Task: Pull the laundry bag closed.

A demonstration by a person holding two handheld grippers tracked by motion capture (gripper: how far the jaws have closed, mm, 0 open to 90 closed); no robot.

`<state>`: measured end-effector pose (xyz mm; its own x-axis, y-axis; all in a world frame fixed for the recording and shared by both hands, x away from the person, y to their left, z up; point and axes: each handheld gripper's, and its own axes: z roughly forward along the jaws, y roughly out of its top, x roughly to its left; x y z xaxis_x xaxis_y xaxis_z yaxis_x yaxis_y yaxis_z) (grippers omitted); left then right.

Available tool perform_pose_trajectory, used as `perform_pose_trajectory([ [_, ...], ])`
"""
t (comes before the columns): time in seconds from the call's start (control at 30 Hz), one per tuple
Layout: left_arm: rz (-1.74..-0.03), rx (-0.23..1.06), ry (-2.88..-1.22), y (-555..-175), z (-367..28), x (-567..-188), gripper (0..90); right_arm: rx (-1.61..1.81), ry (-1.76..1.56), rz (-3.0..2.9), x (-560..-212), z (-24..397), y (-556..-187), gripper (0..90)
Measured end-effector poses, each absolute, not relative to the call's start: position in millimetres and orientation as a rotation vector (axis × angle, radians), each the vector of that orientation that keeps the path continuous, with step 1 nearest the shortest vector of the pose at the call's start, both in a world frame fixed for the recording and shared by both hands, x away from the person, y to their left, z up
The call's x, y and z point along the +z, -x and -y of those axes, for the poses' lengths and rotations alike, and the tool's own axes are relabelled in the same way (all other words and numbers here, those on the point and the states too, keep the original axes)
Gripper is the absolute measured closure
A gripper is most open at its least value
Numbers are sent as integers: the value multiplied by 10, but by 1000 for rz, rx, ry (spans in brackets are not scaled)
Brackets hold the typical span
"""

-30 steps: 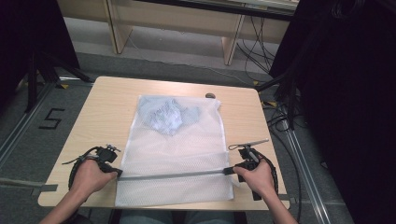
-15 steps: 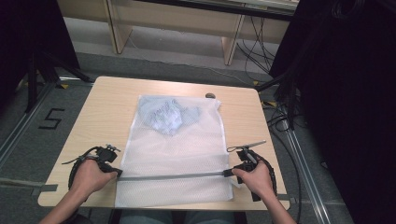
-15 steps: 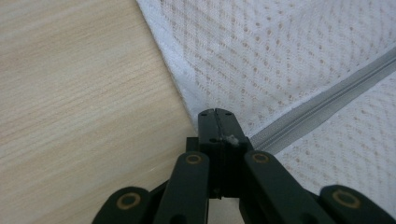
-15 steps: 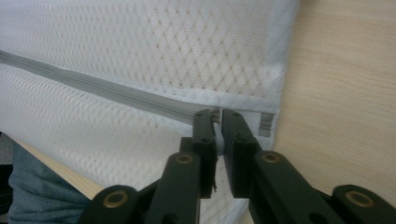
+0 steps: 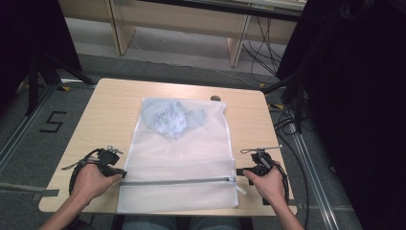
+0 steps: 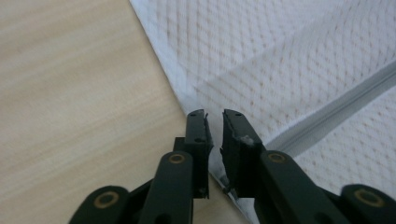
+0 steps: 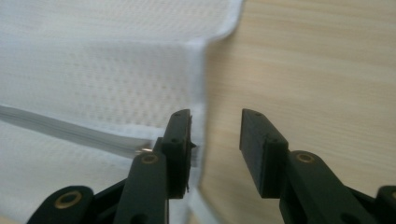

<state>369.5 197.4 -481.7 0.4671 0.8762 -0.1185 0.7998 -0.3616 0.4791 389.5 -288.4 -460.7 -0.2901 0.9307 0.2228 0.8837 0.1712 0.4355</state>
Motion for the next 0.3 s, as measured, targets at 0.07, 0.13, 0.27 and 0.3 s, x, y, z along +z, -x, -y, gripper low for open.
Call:
perform_pose_trajectory([
  [0.07,-1380,239,-2226,-3697,-1974,-4812,766,743,-1780,-2342,-4614,2903,-3893,637],
  [0.13,-1374,257,-2212,-3701,-1978,-4811,753,742,-1805,-2320,-4636,2896,-3899,632],
  [0.27,-1382,249,-2204,-3714,-1987,-4816,720,744,-1796,-2322,-4663,2889,-3904,596],
  [0.3,-1389,254,-2185,-3717,-1982,-4822,715,751,-1785,-2325,-4665,2889,-3905,587],
])
